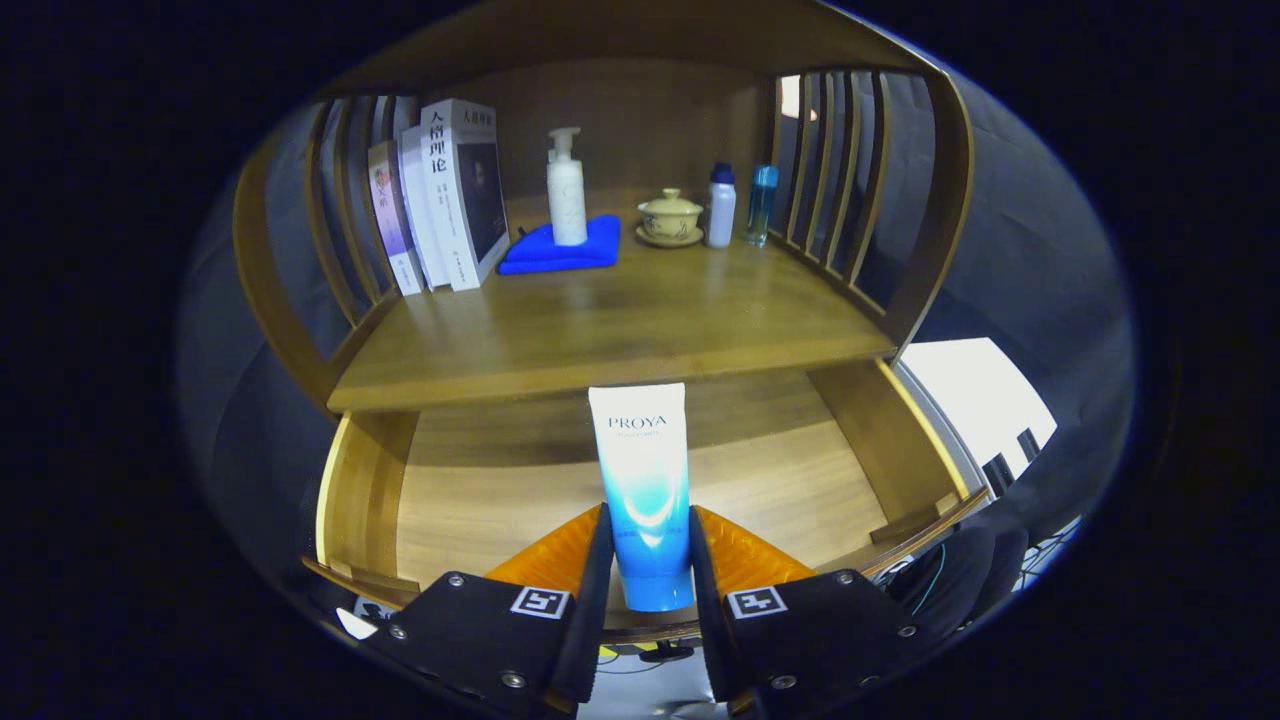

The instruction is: Pull open the drawer, take out the items inside it, and place them on the countertop above the cabinet.

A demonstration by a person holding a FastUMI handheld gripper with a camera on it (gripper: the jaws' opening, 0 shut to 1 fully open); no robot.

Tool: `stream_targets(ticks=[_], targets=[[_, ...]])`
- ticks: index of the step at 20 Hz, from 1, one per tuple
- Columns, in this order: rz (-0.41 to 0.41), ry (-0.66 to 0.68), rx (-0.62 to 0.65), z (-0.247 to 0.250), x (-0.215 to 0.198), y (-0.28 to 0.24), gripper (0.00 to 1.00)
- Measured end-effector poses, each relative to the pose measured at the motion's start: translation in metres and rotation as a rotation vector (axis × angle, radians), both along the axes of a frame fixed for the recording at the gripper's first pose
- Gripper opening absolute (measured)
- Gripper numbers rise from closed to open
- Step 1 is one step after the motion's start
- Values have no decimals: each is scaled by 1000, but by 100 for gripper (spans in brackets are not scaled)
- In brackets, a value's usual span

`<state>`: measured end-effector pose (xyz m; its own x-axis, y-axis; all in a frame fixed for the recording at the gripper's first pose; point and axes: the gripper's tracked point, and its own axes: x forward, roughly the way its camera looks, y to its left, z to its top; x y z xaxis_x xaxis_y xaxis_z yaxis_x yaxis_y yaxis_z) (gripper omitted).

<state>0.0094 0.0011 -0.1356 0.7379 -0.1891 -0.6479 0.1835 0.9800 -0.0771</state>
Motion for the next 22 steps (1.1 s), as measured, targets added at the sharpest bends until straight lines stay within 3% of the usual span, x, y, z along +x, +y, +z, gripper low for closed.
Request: stream_targets(ticks=[4,8,13,22], targets=[[34,-49,-19,25,22,4,43],[82,-108,-14,43,70,7,43],[126,-119,-18,36,133,-3,43],[167,-75,23,11,196,-20,44]])
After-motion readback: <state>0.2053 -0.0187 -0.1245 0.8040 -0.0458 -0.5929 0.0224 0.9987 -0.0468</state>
